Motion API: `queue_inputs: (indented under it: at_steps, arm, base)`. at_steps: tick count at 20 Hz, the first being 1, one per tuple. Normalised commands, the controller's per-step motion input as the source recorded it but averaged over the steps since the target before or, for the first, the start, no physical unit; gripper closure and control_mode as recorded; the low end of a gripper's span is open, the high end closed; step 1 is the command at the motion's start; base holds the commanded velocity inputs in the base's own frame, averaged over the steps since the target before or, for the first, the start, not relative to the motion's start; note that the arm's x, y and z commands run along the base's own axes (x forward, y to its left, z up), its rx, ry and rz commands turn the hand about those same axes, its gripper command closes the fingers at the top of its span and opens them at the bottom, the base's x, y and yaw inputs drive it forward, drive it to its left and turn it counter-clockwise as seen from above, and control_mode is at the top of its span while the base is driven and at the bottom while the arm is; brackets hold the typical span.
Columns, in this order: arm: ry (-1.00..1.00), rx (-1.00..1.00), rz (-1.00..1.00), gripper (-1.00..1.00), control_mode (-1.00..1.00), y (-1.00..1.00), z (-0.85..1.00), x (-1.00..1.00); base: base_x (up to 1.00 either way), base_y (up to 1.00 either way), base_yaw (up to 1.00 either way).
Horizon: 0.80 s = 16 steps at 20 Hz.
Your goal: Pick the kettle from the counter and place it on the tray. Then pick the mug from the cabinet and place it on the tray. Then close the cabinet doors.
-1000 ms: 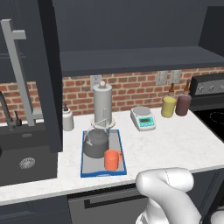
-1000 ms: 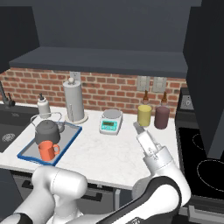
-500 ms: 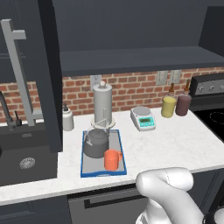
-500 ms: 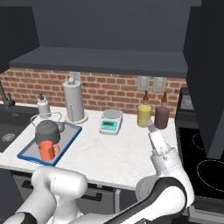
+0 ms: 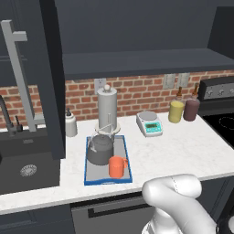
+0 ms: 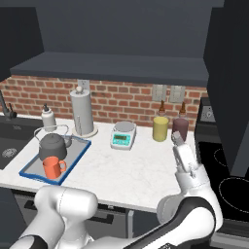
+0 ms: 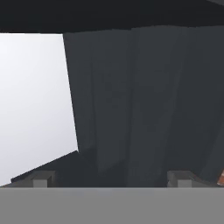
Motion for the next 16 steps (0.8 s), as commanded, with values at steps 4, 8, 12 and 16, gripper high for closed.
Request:
queue_inputs:
  at_steps: [4, 8, 12, 16]
  arm:
    - [0.01, 0.1, 0.0, -1.0, -1.0, -0.27, 0.07, 0.04]
    - [0.0, 0.01, -0.01, -1.0, -1.0, -0.16, 0.0, 0.03]
    - [0.0, 0.0, 0.0, -1.0, -1.0, -0.09, 0.0, 0.08]
    - [0.01, 0.06, -0.01, -1.0, -1.0, -0.15, 0.0, 0.19]
  base:
    - [0.0, 0.0, 0.0]
    - [0.0, 0.0, 0.0]
    - [0.0, 0.0, 0.0]
    - [0.0, 0.0, 0.0]
